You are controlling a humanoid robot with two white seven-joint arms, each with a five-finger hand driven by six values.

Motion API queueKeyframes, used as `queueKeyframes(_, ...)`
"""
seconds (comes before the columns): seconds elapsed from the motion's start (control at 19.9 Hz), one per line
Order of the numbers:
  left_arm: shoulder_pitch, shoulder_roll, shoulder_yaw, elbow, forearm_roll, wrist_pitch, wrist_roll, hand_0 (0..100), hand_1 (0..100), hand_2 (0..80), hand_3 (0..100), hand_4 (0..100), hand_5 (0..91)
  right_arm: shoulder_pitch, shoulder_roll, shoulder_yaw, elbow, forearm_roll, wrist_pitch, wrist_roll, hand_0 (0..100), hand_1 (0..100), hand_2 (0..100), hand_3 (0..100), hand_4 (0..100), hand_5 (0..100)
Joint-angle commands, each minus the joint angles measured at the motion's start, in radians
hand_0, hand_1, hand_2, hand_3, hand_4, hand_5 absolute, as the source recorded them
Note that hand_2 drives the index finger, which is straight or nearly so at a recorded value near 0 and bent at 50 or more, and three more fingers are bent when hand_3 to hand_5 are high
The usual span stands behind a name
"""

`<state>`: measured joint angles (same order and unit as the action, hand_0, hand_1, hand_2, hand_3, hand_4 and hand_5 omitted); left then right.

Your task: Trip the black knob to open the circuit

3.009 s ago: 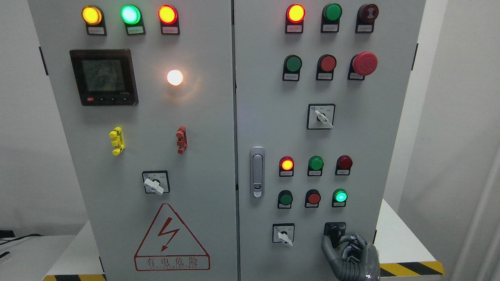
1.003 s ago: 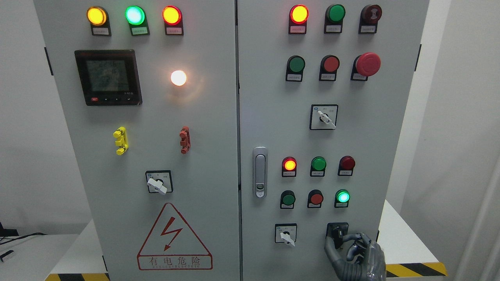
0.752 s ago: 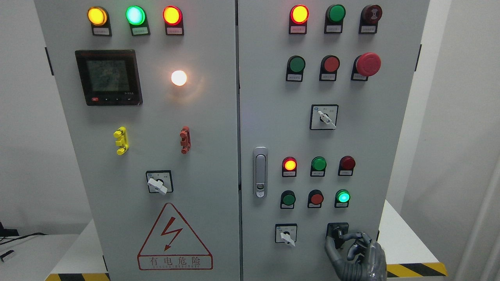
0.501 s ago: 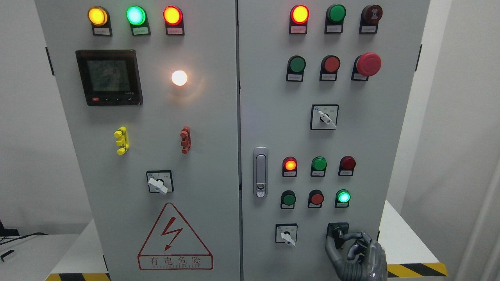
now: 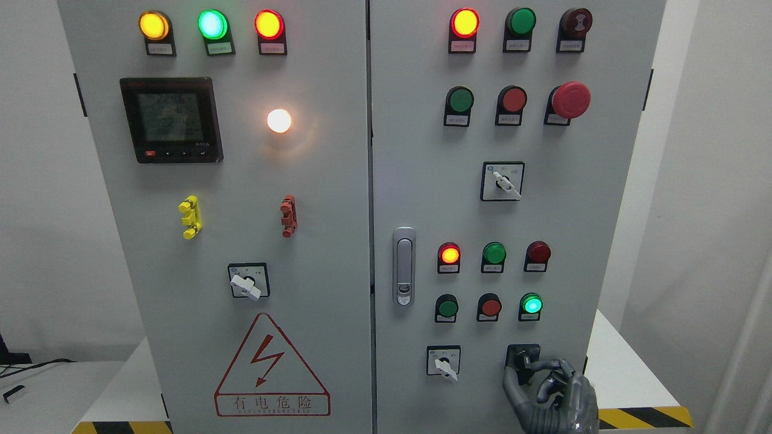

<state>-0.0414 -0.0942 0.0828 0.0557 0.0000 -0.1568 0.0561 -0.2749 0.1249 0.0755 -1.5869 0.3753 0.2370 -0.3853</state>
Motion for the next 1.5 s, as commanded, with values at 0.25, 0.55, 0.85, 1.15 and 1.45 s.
queueKeyframes(0.25, 0.000, 0.001, 0.000, 0.000, -0.031, 0.000, -0.001, 12, 39, 0.0, 0, 0, 0.0, 0.003, -0.002, -0.003, 0.008, 0.019, 0.002, -0.009, 19, 77, 54, 96, 90, 98)
queueKeyframes(0.55, 0.000, 0.001, 0.000, 0.000, -0.031, 0.000, -0.001, 12, 39, 0.0, 0, 0, 0.0, 0.011, -0.002, -0.005, 0.007, 0.019, 0.002, -0.015, 20, 77, 53, 95, 90, 98)
queueKeyframes(0.85, 0.000, 0.001, 0.000, 0.000, -0.031, 0.000, -0.001, 12, 39, 0.0, 0, 0, 0.0, 0.011, -0.002, -0.010, 0.004, 0.019, 0.001, -0.015, 23, 78, 52, 93, 89, 98)
queueKeyframes(1.15, 0.000, 0.001, 0.000, 0.001, -0.031, 0.000, -0.001, 12, 39, 0.0, 0, 0, 0.0, 0.009, -0.002, -0.019, 0.002, 0.019, -0.010, -0.018, 23, 79, 51, 93, 89, 98)
queueKeyframes(1.45, 0.000, 0.001, 0.000, 0.000, -0.031, 0.000, -0.001, 12, 39, 0.0, 0, 0, 0.0, 0.011, -0.004, -0.025, 0.002, 0.019, -0.013, -0.018, 22, 80, 51, 93, 89, 98)
